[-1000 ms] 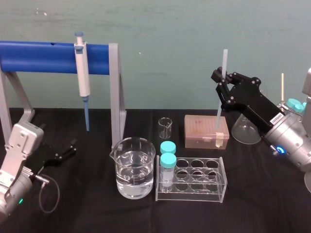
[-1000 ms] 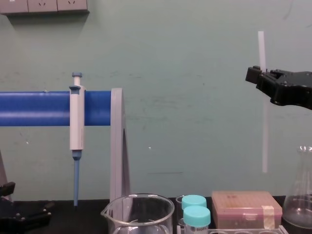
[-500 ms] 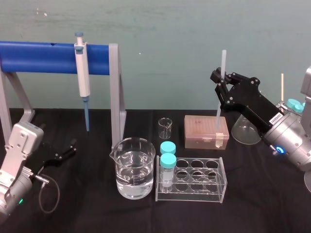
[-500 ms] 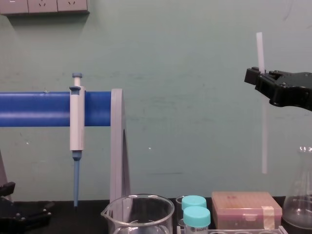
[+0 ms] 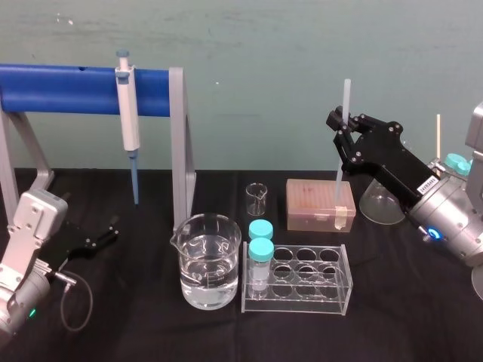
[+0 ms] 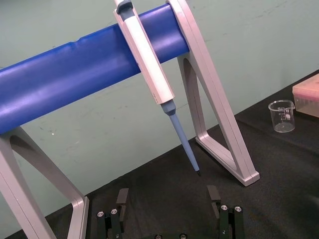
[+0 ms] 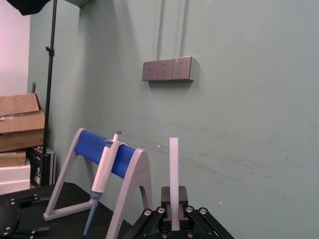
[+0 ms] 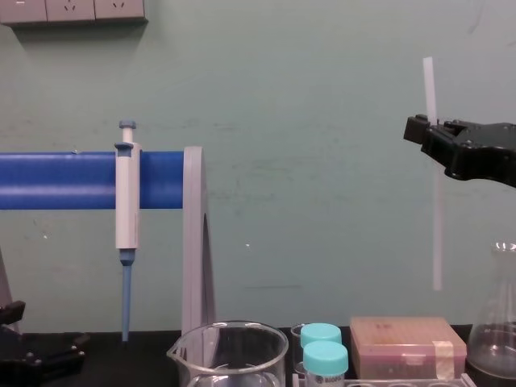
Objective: Pick up the stirring rod with one hand, then place it down.
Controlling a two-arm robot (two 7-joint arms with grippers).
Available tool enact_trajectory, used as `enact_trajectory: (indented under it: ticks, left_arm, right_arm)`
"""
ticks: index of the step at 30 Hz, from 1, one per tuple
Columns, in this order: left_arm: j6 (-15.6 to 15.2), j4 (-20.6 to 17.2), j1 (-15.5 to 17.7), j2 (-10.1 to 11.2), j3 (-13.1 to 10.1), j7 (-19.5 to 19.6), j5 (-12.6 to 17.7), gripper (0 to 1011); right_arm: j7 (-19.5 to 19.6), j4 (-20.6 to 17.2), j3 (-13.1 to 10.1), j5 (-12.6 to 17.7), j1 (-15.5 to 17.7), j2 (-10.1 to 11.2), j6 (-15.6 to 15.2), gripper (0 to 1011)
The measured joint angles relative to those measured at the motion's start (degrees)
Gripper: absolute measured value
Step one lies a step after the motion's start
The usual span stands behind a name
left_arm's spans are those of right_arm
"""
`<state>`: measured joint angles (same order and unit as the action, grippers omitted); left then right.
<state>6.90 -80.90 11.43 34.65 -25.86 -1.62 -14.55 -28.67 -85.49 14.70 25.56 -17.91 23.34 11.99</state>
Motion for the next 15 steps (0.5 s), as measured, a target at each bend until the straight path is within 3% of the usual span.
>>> enact_trajectory:
  ticks: [15]
  left_arm:
    - [0.0,0.0,0.0,0.0,0.0,0.0,0.0,1000]
  right_arm:
    - [-0.16,0.27,0.22,0.03,0.03,-0.03,0.0,71]
